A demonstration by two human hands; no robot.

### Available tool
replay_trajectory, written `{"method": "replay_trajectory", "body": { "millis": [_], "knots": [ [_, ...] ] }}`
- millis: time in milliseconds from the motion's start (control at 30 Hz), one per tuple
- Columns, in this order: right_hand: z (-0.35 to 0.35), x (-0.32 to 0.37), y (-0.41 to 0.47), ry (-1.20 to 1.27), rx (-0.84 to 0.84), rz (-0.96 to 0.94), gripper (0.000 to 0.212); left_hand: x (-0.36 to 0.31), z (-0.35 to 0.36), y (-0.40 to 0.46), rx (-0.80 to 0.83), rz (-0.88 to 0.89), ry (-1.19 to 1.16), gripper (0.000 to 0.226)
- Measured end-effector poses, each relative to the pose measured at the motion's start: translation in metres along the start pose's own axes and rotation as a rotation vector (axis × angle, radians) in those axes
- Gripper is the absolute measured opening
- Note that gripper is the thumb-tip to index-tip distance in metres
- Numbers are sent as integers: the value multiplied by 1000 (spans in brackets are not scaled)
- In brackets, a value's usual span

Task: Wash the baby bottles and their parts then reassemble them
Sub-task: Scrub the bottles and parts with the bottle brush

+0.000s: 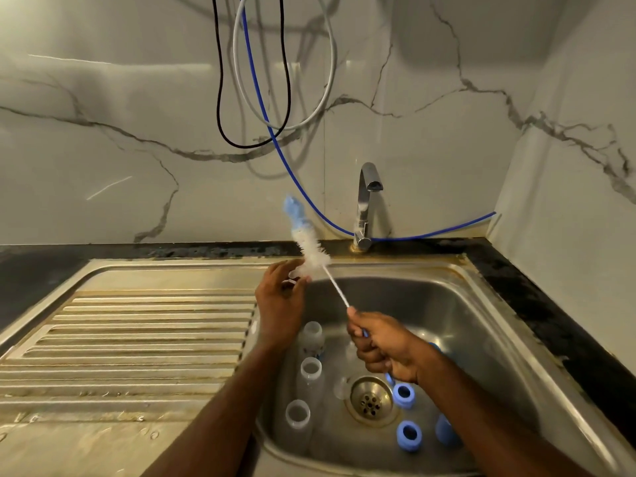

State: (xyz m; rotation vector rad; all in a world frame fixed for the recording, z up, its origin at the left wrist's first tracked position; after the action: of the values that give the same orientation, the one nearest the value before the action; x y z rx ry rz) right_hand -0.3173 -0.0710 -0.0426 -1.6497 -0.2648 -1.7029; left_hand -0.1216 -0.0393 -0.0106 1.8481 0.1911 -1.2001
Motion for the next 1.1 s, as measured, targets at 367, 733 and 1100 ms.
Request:
{"method": "replay_trajectory", "body": {
  "millis": [367,733,1100],
  "knots": [
    [-6,9,5,-815,-398,-443,49,36,-7,5,4,-586,-553,27],
    [-17,2,12,-950,-408,-417,51,37,-7,6,-23,-729,-884,31],
    [6,-2,6,-592,-304,-260,44,21,9,-7,47,-697,-791,38]
  ]
}}
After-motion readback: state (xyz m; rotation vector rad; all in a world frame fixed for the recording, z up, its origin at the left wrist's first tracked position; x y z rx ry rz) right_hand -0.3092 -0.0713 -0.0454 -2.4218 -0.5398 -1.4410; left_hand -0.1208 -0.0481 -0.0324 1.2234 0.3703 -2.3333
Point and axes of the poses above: each hand's wrist, its own y-axis towards the middle knuckle, its own z-axis out of the palm, x = y × z, the point moved 3 cm from there along y, towards the middle knuckle, and after that the axes turned 4 degrees about -x, right-handed, at the moved point
